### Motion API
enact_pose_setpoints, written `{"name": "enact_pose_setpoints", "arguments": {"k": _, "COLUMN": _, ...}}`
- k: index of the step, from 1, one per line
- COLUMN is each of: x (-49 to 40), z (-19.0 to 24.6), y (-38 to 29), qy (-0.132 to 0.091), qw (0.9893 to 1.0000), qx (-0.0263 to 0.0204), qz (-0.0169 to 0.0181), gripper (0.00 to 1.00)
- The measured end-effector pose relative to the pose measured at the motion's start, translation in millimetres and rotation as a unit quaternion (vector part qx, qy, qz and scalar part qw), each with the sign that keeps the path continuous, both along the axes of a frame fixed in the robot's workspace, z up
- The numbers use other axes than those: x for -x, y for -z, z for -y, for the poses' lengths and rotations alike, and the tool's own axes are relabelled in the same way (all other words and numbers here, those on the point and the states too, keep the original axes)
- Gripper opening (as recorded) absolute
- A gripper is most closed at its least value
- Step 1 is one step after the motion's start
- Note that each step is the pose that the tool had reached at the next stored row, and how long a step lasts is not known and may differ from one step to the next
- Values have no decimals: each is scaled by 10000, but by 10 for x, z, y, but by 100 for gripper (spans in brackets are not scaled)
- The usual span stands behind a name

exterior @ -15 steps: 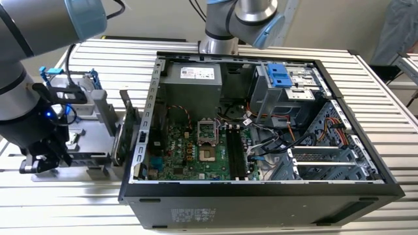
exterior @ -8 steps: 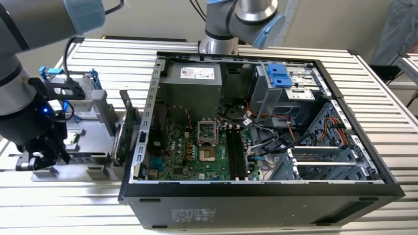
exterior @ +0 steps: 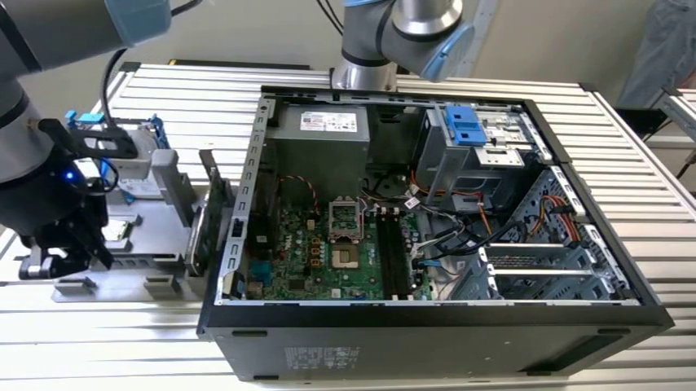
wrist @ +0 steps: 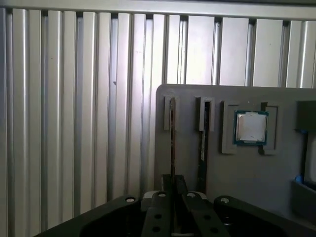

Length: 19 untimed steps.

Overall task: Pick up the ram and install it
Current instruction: 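Pick up the ram and move it above insertion slot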

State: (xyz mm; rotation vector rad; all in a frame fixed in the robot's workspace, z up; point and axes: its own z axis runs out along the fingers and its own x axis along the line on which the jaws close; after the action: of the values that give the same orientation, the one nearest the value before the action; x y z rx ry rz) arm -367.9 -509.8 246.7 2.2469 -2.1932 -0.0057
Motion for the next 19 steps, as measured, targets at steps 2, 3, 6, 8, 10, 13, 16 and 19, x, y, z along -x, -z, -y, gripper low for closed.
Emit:
{"name": "enact_pose_setpoints", "arguments": {"k": 2, "x": 0, "z": 0, "y": -23, "qy": 0, "qw": 10000, "qx": 0, "qz": 0, "gripper": 0}}
{"name": "enact_pose_setpoints", "arguments": {"k": 3, "x": 1, "z": 0, "y": -36, "qy": 0, "qw": 10000, "qx": 0, "qz": 0, "gripper": 0}}
{"name": "enact_pose_setpoints", "arguments": {"k": 6, "x": 1, "z": 0, "y": -73, "qy": 0, "qw": 10000, "qx": 0, "qz": 0, "gripper": 0}}
{"name": "enact_pose_setpoints", "arguments": {"k": 8, "x": 1, "z": 0, "y": -95, "qy": 0, "qw": 10000, "qx": 0, "qz": 0, "gripper": 0}}
{"name": "enact_pose_setpoints", "arguments": {"k": 10, "x": 1, "z": 0, "y": -115, "qy": 0, "qw": 10000, "qx": 0, "qz": 0, "gripper": 0}}
{"name": "enact_pose_setpoints", "arguments": {"k": 13, "x": 1, "z": 0, "y": -145, "qy": 0, "qw": 10000, "qx": 0, "qz": 0, "gripper": 0}}
{"name": "enact_pose_setpoints", "arguments": {"k": 16, "x": 1, "z": 0, "y": -175, "qy": 0, "qw": 10000, "qx": 1, "qz": 0, "gripper": 0}}
{"name": "enact_pose_setpoints", "arguments": {"k": 19, "x": 1, "z": 0, "y": -212, "qy": 0, "qw": 10000, "qx": 2, "qz": 0, "gripper": 0}}
